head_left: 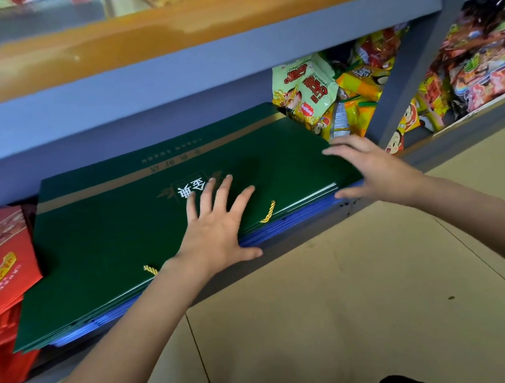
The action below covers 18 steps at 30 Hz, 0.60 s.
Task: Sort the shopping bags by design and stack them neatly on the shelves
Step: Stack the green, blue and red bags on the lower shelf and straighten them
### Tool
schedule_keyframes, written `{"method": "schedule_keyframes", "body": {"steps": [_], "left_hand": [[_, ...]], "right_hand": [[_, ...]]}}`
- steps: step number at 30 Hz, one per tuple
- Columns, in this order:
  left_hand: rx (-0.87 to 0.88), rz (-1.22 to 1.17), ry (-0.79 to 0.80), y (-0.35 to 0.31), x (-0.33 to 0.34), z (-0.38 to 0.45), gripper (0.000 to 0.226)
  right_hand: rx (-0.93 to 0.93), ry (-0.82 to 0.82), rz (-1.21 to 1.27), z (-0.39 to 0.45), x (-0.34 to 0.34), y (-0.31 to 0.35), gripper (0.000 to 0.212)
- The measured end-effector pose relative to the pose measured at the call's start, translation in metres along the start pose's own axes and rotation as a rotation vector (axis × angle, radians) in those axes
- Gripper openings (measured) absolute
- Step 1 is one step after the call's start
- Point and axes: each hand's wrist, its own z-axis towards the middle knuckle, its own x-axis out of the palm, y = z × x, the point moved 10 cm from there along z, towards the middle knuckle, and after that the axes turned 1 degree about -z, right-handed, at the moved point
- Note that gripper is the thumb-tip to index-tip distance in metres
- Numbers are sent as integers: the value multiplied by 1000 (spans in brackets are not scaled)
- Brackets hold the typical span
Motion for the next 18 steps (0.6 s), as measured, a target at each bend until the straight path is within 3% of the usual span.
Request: {"method": "schedule_keyframes", "body": {"steps": [6, 9, 13, 15, 18], "left_hand": [[140, 17, -26, -71, -3, 43, 86], [182, 40, -114, -87, -4, 55, 65], [204, 102, -156, -88, 1, 63, 57], [236, 159, -186, -90, 2, 65, 55], [266, 220, -252, -94, 3, 64, 54]], "right_hand": [[145, -148, 79, -34, -8, -52, 48], [233, -237, 243, -42, 1, -74, 46], [281, -276, 394, -35, 13, -81, 44], [286, -273, 341, -30, 16, -77, 44], [214, -209, -1, -21, 17, -65, 43]]}}
